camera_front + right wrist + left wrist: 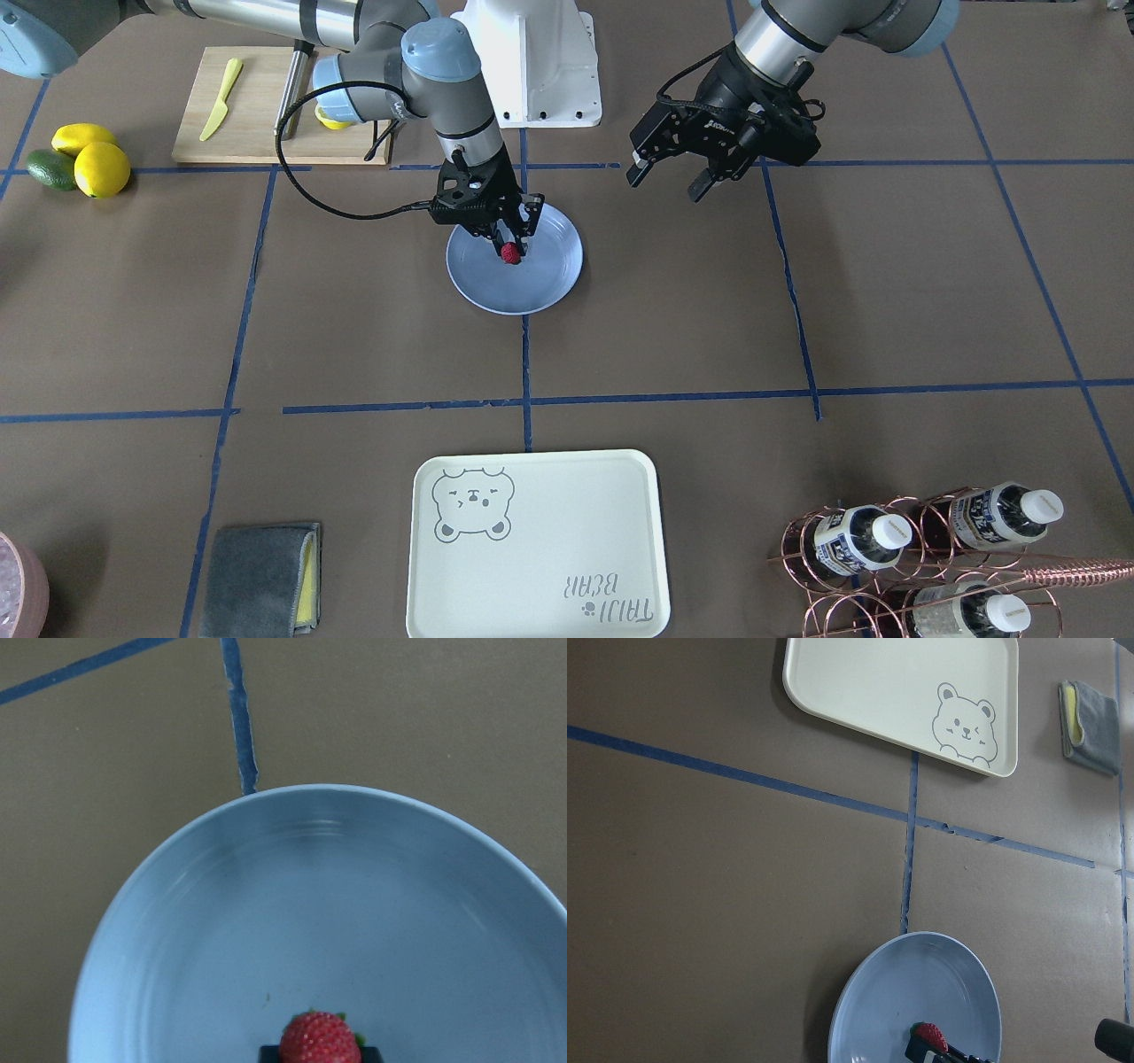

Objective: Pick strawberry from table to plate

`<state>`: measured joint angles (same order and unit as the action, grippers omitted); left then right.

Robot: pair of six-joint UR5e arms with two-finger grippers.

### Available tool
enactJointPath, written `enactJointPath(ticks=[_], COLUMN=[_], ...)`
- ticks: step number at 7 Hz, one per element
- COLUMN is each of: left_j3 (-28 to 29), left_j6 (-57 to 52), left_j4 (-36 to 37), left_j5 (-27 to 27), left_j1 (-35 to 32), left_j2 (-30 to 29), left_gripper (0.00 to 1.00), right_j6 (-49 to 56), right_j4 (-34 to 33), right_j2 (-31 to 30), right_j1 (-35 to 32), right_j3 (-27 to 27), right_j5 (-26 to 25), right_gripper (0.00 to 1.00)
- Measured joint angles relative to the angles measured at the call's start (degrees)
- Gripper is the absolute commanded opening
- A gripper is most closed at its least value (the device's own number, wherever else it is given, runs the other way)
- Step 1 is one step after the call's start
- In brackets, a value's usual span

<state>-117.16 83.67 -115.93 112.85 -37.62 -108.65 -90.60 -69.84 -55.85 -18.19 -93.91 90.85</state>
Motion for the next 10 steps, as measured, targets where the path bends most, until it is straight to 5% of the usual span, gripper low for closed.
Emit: enactJointPath(ticks=[2, 5, 8, 10], left_j3=[0.03, 0.23, -0.06, -0.30], left_j6=[0.00, 0.00, -0.81, -7.56], left_j4=[0.00, -0.02, -0.03, -0.04], left_j5=[0.00, 0.04, 0.47, 0.52], left_j1=[0.00, 0.00, -0.22, -1.68], left_j2=[0.05, 0.03, 2.02, 6.60], left_gripper=[0.99, 0.99, 0.99, 0.99], right_j6=[-0.07, 0.06, 0.27, 3.33], right_j4=[-0.04, -0.38, -7.65, -12.62], right_j2=[-0.07, -0.29, -5.65, -13.25], right_j1=[0.00, -0.22, -2.44, -8.89], right_j3=[0.06, -1.80, -16.86, -25.67], right_j5=[0.10, 0.39, 2.55, 10.46], right_gripper=[1.00, 1.00, 1.00, 1.00])
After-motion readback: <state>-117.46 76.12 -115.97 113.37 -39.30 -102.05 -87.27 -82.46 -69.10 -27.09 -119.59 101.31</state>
